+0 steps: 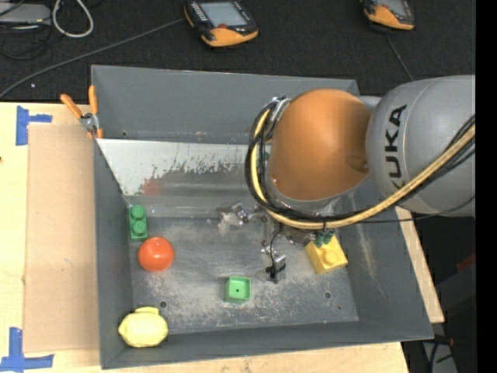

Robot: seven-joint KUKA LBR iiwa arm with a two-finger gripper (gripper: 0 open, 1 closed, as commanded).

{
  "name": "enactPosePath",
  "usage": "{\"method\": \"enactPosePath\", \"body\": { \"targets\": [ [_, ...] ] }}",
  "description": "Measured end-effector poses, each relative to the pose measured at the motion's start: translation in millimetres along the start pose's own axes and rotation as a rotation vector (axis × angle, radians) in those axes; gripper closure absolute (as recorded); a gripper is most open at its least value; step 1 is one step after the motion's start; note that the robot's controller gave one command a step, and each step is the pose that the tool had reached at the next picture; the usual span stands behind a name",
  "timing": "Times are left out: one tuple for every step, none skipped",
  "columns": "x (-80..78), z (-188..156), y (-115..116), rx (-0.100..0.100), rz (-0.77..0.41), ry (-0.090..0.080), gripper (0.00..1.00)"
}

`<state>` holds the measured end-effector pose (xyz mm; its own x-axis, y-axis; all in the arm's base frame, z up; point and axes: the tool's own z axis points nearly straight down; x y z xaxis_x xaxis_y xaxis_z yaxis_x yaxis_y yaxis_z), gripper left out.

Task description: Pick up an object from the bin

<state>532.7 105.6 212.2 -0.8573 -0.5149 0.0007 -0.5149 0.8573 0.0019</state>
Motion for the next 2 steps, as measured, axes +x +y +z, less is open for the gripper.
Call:
{"method": "enactPosePath", "body": {
  "targets": [
    [-49.1,-6,51,-0.001,0.129,0.002,0.00],
    [-59.3,-1,46,-0.001,0.083,0.001,0.00]
  ]
}}
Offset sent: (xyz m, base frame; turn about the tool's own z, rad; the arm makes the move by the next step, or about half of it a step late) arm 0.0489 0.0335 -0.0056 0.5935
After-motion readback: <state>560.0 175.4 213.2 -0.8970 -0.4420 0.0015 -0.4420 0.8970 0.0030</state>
